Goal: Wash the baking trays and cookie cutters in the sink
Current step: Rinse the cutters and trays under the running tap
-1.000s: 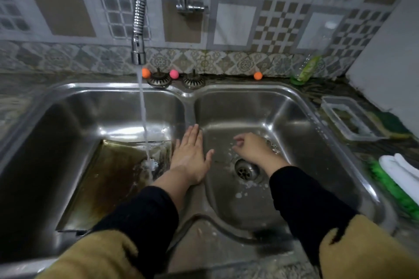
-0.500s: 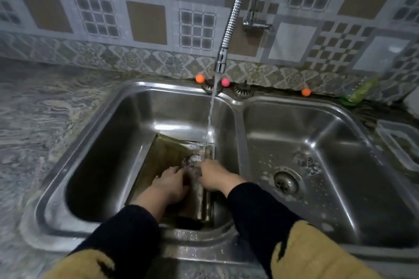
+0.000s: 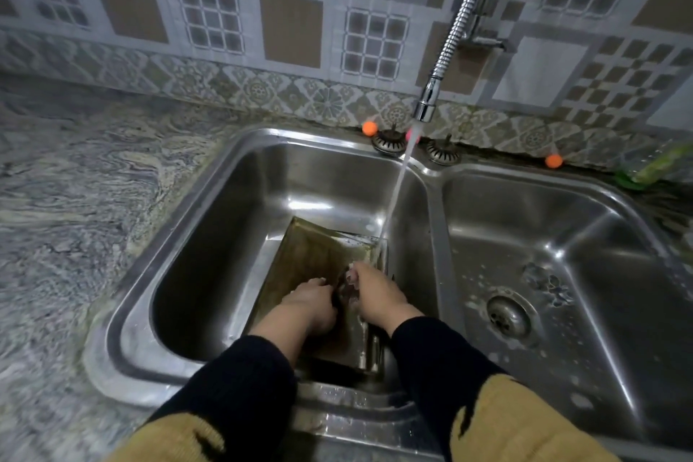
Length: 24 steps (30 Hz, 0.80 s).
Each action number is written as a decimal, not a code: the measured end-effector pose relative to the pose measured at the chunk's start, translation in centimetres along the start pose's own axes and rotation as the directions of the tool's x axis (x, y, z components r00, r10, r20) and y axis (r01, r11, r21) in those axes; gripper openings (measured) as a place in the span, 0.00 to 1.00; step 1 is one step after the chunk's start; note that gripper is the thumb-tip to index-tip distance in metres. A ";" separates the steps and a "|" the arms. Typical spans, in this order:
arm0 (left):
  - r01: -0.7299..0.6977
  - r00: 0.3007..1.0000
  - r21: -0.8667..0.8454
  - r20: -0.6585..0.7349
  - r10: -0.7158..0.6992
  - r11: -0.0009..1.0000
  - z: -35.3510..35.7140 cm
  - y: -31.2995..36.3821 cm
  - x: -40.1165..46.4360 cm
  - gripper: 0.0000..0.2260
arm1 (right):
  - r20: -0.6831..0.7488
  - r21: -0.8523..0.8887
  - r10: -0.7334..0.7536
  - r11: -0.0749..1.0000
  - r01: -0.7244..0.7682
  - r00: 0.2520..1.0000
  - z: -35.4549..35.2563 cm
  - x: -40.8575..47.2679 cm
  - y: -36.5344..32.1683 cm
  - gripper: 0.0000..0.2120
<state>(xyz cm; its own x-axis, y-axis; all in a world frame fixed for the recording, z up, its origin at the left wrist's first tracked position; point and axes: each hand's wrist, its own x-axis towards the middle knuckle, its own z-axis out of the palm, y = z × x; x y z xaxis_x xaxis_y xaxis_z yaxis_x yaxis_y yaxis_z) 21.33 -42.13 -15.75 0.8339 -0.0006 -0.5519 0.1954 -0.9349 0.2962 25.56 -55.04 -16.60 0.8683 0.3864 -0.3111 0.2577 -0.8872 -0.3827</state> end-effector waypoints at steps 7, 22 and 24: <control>-0.013 0.993 -0.372 -0.118 -0.033 0.928 -0.6 1.3 0.3 0.22 | 0.042 0.278 0.170 0.945 -0.175 0.985 -1.6 1.2 -0.7 0.07; 0.031 0.998 -0.972 0.016 -0.066 0.235 -3.6 5.6 -0.1 0.14 | 0.021 0.778 0.148 0.618 -0.110 0.989 -4.5 -1.9 1.0 0.14; 0.049 0.998 -0.992 0.045 -0.040 0.115 -3.4 5.4 -0.1 0.15 | -0.016 0.824 0.278 0.547 -0.145 0.960 -4.9 -1.6 1.0 0.13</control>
<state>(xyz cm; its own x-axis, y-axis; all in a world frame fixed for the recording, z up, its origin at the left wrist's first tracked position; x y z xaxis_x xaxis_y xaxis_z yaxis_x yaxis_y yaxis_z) 24.10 -45.99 -11.46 0.8015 0.0209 -0.5976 0.5756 0.2441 0.7805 26.48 -57.78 -12.16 0.9124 0.1201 -0.3913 -0.3341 -0.3338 -0.8815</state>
